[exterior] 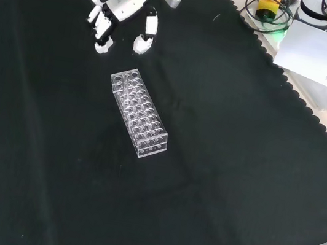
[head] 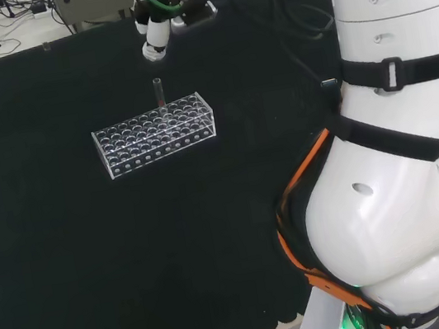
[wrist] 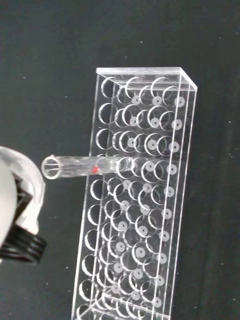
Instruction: Pick up the test tube.
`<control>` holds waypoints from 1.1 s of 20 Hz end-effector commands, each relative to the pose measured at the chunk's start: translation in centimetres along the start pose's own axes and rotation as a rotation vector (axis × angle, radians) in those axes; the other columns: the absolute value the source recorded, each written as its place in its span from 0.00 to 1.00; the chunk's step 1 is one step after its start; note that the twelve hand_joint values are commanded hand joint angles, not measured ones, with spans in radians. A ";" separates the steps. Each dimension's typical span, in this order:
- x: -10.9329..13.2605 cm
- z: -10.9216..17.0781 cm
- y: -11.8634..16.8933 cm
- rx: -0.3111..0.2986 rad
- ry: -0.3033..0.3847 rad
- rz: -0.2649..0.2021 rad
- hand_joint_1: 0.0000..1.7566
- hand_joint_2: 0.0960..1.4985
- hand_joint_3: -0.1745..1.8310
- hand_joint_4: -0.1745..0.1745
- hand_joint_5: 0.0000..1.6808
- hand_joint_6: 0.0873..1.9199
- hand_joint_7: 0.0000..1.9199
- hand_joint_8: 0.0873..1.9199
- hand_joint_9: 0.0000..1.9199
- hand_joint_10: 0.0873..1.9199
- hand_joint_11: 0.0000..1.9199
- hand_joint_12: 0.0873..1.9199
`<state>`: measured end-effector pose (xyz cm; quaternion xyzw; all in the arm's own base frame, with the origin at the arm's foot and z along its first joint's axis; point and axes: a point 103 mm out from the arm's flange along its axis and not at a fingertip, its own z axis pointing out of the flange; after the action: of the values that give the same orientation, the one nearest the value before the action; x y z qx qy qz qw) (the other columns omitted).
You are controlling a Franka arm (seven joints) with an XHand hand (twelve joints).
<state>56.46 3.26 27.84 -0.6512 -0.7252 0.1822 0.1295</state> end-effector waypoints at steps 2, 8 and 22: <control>0.4 1.8 1.4 0.048 0.000 -0.008 0.56 0.37 0.42 0.00 0.25 0.38 0.38 0.45 0.34 0.43 0.18 0.76; 1.0 3.1 2.3 0.081 -0.005 -0.023 0.57 0.37 0.42 0.00 0.25 0.39 0.39 0.45 0.35 0.43 0.18 0.76; 1.8 6.1 3.3 0.147 -0.006 -0.032 0.57 0.37 0.43 0.00 0.26 0.40 0.40 0.45 0.36 0.43 0.18 0.75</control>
<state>56.77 4.67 21.38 -0.6280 -0.7226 0.2305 0.1740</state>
